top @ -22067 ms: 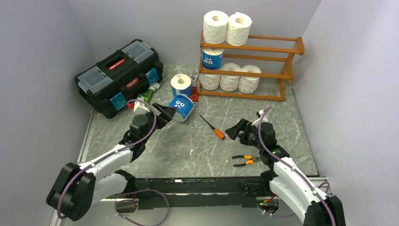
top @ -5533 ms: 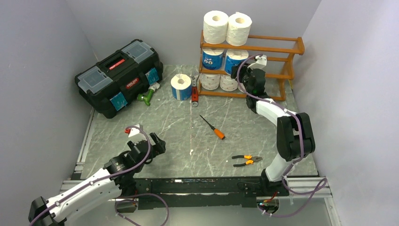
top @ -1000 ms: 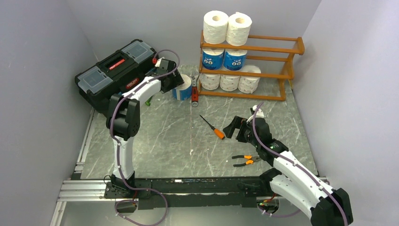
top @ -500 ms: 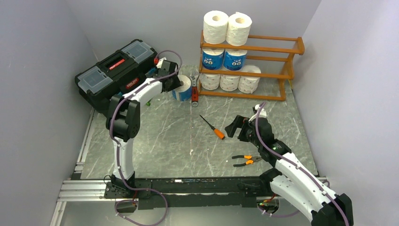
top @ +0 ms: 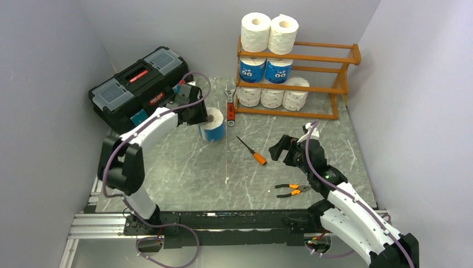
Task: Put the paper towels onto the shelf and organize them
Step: Move the paper towel to the center of the board.
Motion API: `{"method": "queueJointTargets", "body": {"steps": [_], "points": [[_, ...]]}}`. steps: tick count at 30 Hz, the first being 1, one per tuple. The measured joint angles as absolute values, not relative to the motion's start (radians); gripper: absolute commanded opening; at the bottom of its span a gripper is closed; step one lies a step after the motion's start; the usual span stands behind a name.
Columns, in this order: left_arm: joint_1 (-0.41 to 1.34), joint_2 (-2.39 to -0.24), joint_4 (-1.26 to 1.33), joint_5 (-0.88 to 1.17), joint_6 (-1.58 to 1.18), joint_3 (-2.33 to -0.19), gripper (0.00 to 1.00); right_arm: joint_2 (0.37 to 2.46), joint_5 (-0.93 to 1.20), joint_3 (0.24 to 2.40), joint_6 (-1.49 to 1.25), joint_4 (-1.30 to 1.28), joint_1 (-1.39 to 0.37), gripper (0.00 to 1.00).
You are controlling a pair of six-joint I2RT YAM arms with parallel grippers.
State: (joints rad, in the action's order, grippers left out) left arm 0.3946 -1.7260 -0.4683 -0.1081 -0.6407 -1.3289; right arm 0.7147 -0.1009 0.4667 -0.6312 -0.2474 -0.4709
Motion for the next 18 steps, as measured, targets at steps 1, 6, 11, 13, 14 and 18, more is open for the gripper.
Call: {"method": "queueJointTargets", "body": {"steps": [1,6,11,13,14,18], "points": [[0.397,-1.689,-0.479,-0.067,-0.599,-1.315,0.41,0.714,-0.104,0.467,-0.631,-0.248,-0.471,0.99],[0.424,-1.548,-0.531,0.181,-0.348,-1.296,0.43,0.699,-0.107,0.481,-0.623,-0.263,-0.471,0.99],[0.501,-1.457,-0.538,0.35,-0.109,-1.229,0.45,0.673,-0.097,0.488,-0.605,-0.261,-0.471,0.99],[0.528,-1.432,-0.54,0.411,-0.022,-1.175,0.46,0.67,-0.083,0.49,-0.597,-0.261,-0.47,0.99],[0.538,-1.421,-0.534,0.442,0.028,-1.143,0.46,0.673,-0.07,0.493,-0.592,-0.262,-0.47,0.99],[0.554,-1.362,-0.481,0.545,0.2,-1.0,0.49,0.706,-0.028,0.53,-0.574,-0.261,-0.47,0.99]]}}
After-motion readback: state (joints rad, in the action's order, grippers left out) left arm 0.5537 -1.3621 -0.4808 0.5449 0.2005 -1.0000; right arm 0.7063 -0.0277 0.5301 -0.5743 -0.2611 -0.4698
